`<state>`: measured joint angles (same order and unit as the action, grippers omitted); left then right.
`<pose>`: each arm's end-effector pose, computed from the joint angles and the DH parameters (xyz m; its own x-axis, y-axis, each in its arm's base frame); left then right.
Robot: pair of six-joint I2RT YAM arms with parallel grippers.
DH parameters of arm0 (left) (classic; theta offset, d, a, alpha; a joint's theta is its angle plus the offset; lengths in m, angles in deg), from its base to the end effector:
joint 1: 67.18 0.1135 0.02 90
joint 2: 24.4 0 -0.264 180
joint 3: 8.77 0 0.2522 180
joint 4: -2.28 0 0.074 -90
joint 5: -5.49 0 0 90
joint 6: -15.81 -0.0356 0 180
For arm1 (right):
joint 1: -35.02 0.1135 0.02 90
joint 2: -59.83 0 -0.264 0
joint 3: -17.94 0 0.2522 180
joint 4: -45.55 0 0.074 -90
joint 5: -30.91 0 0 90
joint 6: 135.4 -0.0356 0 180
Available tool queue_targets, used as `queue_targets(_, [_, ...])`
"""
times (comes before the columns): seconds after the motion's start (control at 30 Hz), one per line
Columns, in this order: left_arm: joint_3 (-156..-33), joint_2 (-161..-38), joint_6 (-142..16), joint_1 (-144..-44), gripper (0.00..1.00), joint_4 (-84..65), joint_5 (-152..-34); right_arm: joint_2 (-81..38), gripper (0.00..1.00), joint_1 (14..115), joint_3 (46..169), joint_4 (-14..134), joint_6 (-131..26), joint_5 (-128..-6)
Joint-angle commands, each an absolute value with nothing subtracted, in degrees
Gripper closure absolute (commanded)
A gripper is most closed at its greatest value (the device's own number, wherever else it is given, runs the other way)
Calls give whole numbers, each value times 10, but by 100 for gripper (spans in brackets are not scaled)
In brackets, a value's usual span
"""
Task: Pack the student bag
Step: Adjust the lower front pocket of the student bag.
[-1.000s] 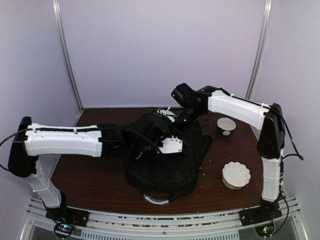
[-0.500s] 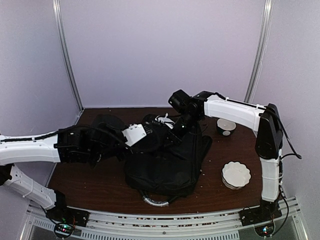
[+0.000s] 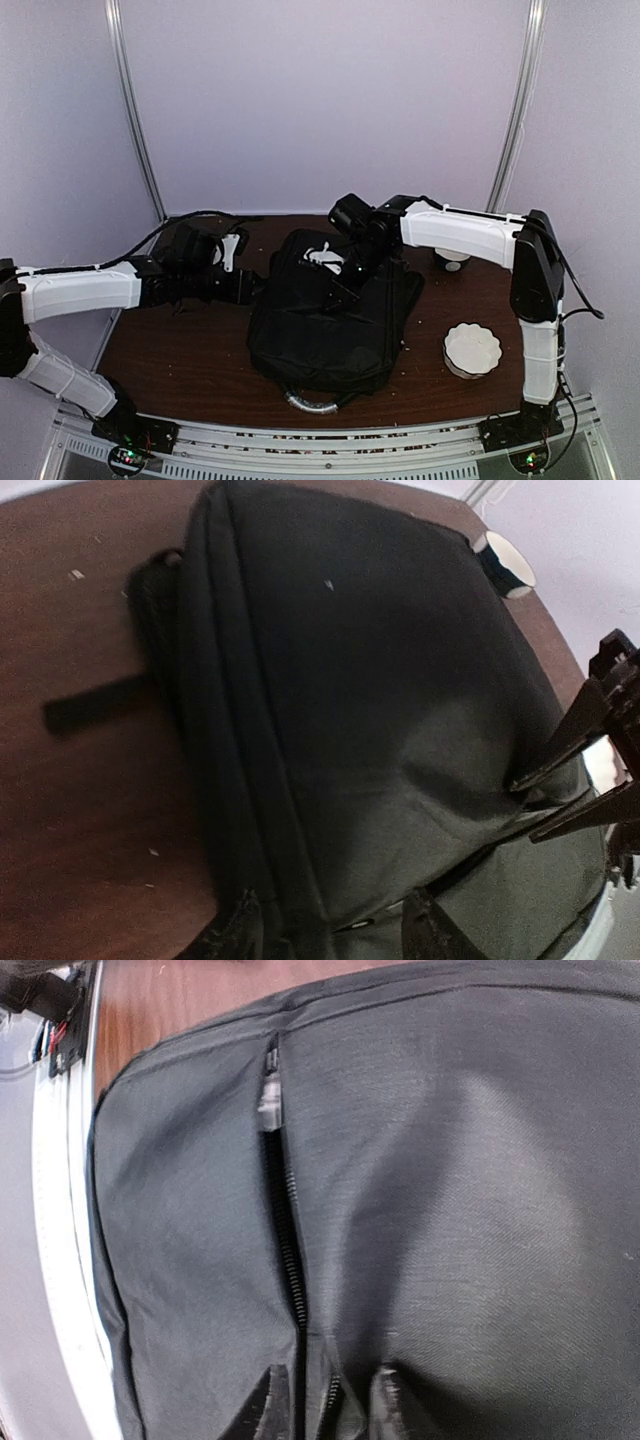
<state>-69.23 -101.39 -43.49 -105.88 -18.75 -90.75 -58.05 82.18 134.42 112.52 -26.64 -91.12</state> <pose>0.2232 -0.1838 0.2323 -0.7607 -0.0409 -0.6478 0.3494 0.8153 -0.4617 0.2812 0.3311 0.2439 -0.3558 -0.7847 -0.5076 -0.9178 0.1909 0.3483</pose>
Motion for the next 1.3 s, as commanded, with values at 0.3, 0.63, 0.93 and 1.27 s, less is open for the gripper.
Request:
queue_targets(0.3, [-570,-1068,-227,-1051,55,55,-1101,-599,66,893,1387,1140,-253,-855])
queue_targets(0.63, [-507,-1012,-210,-1050,45,23,-1058,-677,64,920,1412,1149,-274,-907])
queue_targets(0.93, [-516,-1042,-216,-1049,47,16,-1053,-588,88,963,1249,1015,-245,-819])
queue_targets(1.27, [-513,-1089,-217,-1048,55,64,-1088,-596,77,969,1279,1025,-268,-827])
